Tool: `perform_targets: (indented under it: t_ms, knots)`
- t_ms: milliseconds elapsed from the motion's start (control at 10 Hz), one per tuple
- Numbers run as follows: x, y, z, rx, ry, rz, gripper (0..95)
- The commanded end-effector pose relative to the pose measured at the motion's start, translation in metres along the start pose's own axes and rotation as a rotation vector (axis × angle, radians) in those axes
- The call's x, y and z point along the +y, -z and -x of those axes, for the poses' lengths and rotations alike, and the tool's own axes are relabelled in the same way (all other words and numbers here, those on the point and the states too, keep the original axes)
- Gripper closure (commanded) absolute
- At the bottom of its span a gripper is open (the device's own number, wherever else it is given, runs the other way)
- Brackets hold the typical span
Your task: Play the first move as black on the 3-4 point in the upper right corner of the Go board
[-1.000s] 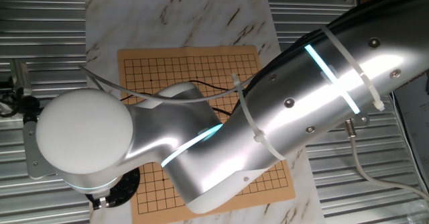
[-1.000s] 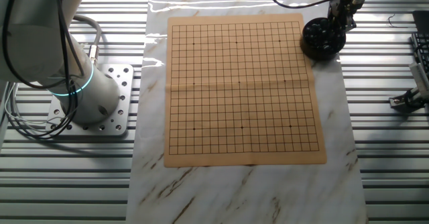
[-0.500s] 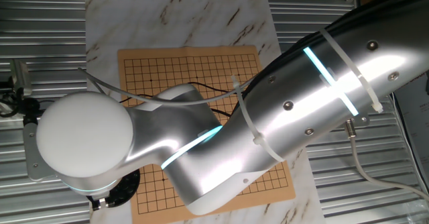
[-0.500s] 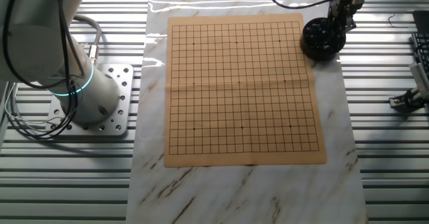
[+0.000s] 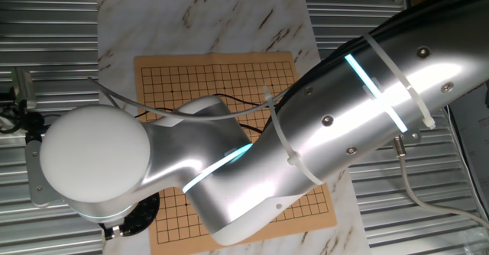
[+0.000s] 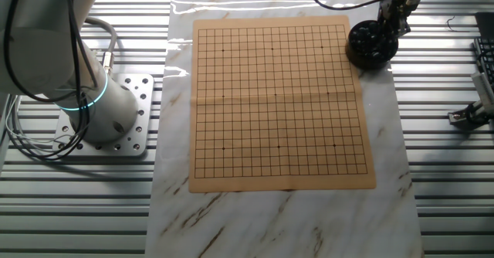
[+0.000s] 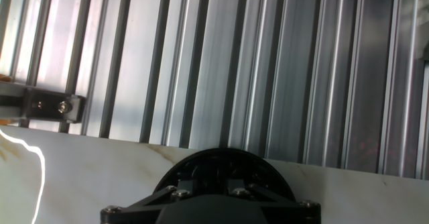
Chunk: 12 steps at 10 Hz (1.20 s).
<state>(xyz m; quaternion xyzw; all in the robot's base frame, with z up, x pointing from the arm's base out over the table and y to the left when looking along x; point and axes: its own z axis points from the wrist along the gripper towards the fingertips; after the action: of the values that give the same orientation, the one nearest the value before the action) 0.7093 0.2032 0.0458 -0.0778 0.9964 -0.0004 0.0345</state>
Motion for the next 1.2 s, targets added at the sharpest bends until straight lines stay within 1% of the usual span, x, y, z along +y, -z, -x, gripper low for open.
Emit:
perform_targets:
  t_ms: [100,600,700,1200]
  knots:
    - [-0.0001,0.0,-0.0002,-0.001,-0.001,-0.001,76.0]
    - [0.0,-0.0003,-0.0001,-0.003,-0.002,-0.006,76.0]
    - [0.0,-0.0005,0.0,-0.004,-0.002,-0.006,95.0]
    - [0.0003,-0.001,0.0004,-0.011,-0.004,-0.008,95.0]
